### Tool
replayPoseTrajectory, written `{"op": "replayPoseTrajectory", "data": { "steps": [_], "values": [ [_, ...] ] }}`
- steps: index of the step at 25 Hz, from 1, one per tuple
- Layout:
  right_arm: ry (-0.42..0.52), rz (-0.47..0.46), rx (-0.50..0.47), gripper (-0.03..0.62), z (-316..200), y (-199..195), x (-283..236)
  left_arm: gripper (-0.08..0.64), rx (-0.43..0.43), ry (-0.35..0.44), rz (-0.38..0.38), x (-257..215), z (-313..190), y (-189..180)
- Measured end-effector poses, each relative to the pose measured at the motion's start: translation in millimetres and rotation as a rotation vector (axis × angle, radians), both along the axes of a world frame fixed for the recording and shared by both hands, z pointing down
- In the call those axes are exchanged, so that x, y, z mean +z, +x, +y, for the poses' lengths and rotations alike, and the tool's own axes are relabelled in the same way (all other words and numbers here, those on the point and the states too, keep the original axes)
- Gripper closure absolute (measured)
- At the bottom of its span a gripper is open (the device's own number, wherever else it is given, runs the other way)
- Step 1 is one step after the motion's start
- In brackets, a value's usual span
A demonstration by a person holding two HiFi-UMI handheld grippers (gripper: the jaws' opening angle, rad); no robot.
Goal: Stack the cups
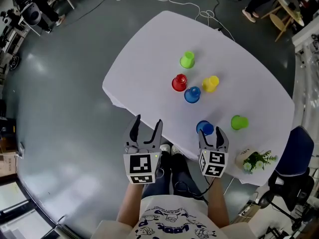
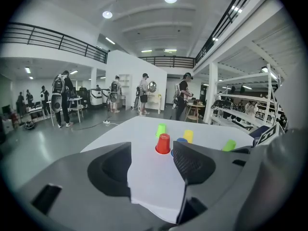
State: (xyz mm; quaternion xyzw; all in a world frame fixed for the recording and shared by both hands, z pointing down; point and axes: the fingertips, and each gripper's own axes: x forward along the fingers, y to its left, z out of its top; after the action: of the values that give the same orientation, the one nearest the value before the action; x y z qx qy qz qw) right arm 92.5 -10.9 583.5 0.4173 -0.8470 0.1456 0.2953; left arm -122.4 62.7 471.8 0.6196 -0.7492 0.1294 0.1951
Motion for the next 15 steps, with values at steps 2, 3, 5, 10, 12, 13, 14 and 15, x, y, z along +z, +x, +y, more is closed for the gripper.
{"op": "replayPoseTrajectory", "data": {
  "steps": [2,3,5,10,12,13,14,15],
  "values": [
    [-0.010,0.011,-0.010,0.288,-2,1,7,0.295,-0.006,-0.012,0.002,5,1,0],
    [-0.017,0.016,-0.014,0.295,-2,1,9,0.294,-0.011,-0.017,0.002,7,2,0],
    [-0.028,0.026,-0.018,0.313,-2,3,14,0.295,-0.021,-0.023,0.001,9,3,0],
    [-0.019,0.029,-0.029,0.354,-2,6,15,0.295,-0.036,-0.025,-0.003,9,1,3],
    [-0.002,0.014,-0.028,0.356,-6,5,5,0.295,-0.038,-0.019,-0.005,3,-2,3],
    [0.009,0.004,-0.026,0.356,-9,4,-2,0.295,-0.037,-0.015,-0.004,1,-3,3],
    [0.020,-0.006,-0.024,0.356,-13,3,-8,0.295,-0.036,-0.011,-0.001,-1,-5,4],
    [0.031,-0.015,-0.024,0.356,-18,3,-14,0.295,-0.036,-0.006,0.001,-3,-7,6]
  ]
}}
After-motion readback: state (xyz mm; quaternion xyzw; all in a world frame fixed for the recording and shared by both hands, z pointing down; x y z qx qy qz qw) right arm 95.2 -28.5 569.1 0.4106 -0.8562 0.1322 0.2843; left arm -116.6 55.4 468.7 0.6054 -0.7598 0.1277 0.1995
